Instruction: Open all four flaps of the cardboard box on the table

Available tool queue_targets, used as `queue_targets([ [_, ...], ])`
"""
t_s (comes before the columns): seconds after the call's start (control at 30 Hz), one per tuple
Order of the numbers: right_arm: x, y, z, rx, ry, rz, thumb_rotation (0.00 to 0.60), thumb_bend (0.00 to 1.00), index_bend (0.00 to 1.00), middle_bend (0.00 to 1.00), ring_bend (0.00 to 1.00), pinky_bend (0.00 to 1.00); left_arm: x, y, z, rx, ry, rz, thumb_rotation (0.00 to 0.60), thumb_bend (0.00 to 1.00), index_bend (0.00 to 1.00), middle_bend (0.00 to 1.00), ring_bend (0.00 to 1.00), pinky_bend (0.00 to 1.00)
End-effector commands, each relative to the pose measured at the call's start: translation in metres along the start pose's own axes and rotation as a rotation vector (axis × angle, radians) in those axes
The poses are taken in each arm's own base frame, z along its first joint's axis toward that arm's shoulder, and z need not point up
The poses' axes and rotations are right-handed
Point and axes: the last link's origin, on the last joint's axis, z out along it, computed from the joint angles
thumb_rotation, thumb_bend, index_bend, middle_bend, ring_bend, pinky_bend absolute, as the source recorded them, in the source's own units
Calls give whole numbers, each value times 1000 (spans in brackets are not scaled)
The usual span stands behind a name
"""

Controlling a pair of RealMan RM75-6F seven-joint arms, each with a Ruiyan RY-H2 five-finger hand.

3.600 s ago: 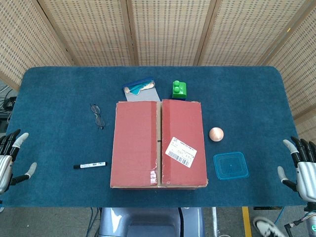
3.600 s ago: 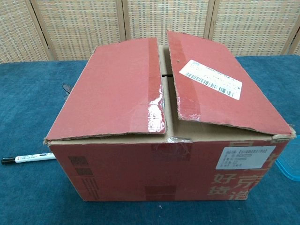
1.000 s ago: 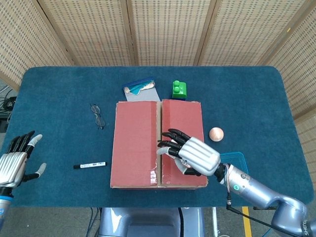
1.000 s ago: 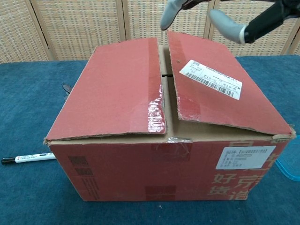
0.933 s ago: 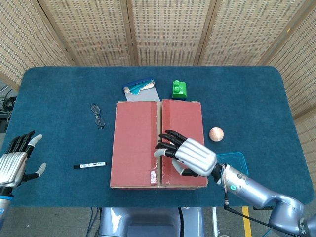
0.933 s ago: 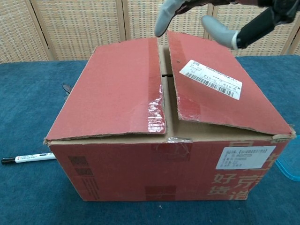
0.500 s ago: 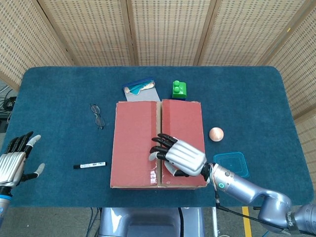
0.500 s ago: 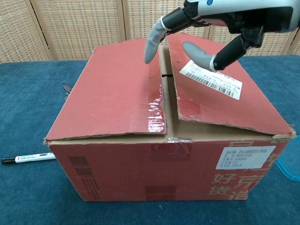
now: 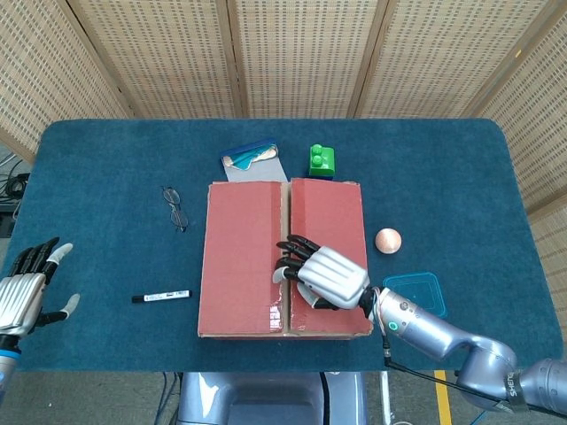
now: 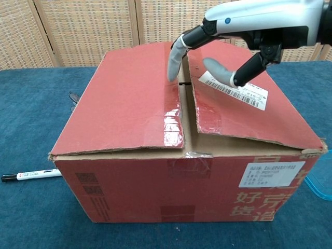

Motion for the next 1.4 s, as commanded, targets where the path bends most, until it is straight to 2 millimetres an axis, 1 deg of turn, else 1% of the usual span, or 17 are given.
queue_targets([
  [0.03,-2,1,1,-4,-1,3,600,827,309,284,0,0,0,0,0,3,0,-1,517,368,97,0,0,0],
  [0.2,-4,4,3,-6,-3,1,600,827,328,315,0,0,0,-1,-1,3,-3,-5,517,368,97,0,0,0],
  [0.5,-2,11,2,-20,13,-8,600,827,365,412,2,0,1,-1,-1,5,-7,-10,520,367,97,0,0,0],
  [0.8,2,12,1,-21,28,-20,600,827,390,470,40,0,2,-1,0,3,-2,-10,518,367,97,0,0,0],
  [1.0,12,12,-5,-23,35,-68,600,827,390,472,40,0,3,-1,1,5,3,-10,519,367,98,0,0,0],
  [1.17,30,11,-16,-36,53,-125,600,827,390,472,40,0,3,0,1,-1,6,-15,519,367,97,0,0,0],
  [1.4,45,11,-26,-64,67,-156,600,827,390,472,40,0,4,2,1,-13,12,-19,519,367,97,0,0,0],
])
